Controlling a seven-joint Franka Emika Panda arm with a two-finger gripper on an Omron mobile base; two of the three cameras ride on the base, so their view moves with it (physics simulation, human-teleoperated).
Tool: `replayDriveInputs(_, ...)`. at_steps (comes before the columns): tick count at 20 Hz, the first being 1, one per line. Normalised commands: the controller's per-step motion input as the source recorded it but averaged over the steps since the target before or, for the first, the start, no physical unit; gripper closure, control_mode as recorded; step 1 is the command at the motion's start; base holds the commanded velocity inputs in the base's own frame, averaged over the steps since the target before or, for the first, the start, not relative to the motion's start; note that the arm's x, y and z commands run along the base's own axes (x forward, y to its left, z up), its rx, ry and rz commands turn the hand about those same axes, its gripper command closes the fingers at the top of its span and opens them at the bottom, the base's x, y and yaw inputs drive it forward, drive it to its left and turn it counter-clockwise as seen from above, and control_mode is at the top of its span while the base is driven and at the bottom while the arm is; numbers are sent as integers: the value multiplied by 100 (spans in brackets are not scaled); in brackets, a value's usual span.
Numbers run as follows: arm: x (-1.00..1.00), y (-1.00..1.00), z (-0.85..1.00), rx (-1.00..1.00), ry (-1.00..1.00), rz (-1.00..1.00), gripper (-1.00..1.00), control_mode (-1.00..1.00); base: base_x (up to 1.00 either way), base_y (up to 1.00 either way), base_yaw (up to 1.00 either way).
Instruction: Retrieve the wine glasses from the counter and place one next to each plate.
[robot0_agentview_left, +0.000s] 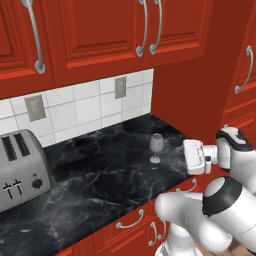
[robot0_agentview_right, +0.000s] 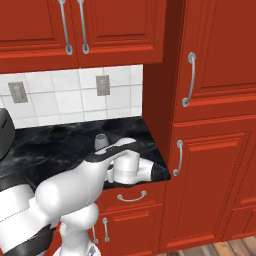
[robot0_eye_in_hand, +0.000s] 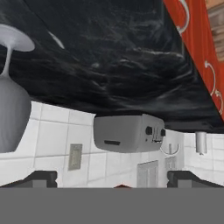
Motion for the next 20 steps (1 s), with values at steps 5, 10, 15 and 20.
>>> replayDriveInputs(5,23,0,-16,-1,0,-5,-100,-100,0,0,0)
replayDriveInputs(10,21,3,-13,-2,0,-3,-100,-100,0,0,0)
replayDriveInputs(15,21,4,-14,-2,0,0,-100,-100,0,0,0)
replayDriveInputs(20,20,0,-19,0,1,0,-100,-100,0,0,0)
